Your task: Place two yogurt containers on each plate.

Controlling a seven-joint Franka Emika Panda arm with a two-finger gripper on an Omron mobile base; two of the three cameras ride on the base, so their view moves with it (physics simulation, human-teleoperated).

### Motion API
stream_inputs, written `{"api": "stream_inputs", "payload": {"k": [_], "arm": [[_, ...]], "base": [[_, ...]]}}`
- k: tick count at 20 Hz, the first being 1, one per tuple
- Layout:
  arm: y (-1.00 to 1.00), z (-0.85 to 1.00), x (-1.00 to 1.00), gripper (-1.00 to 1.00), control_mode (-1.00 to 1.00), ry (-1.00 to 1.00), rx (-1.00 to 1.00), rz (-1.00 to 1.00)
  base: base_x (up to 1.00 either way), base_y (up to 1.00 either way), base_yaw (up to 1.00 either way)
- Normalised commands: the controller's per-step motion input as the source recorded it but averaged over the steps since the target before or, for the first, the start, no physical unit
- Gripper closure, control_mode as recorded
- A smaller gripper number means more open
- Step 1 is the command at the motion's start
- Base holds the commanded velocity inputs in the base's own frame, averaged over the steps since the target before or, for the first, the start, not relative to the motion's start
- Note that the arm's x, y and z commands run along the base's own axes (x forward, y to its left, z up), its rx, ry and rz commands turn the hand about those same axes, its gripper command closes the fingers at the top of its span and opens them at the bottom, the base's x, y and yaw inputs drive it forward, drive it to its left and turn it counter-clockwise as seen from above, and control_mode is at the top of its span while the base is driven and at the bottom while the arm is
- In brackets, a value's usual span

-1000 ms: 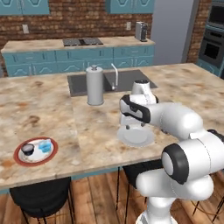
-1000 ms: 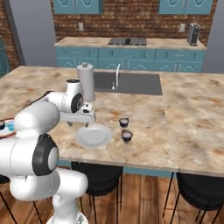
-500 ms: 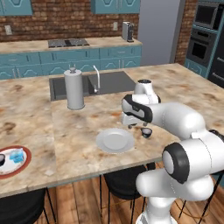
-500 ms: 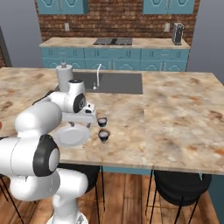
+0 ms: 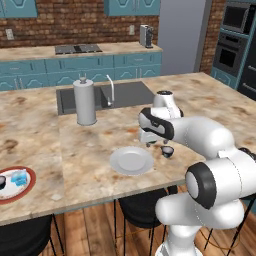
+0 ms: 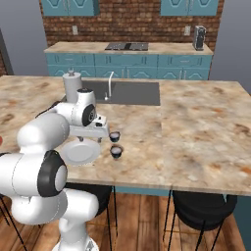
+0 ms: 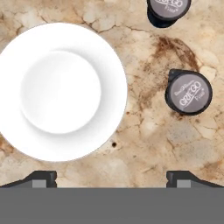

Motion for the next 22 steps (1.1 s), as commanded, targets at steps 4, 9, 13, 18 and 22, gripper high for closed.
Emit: {"api": "stream_inputs", "payload": {"k": [4, 9, 13, 18, 22], "arm": [[0.00, 0.00, 0.00, -1.00, 1.00, 0.00, 0.00, 0.00], [0.00, 0.00, 0.19, -1.00, -1.00, 0.00, 0.00, 0.01], [-0.01, 0.00, 0.96, -1.00, -1.00, 0.09, 0.00, 0.10], [-0.39, -0.28, 1.00, -1.00, -1.00, 0.02, 0.01, 0.12], [-0.51, -0.45, 1.00, -1.00, -1.00, -0.10, 0.01, 0.20]], "base": [[0.00, 0.00, 0.00], [0.03, 0.00, 0.00], [0.00, 0.00, 0.00], [0.00, 0.00, 0.00], [0.00, 0.00, 0.00]]}}
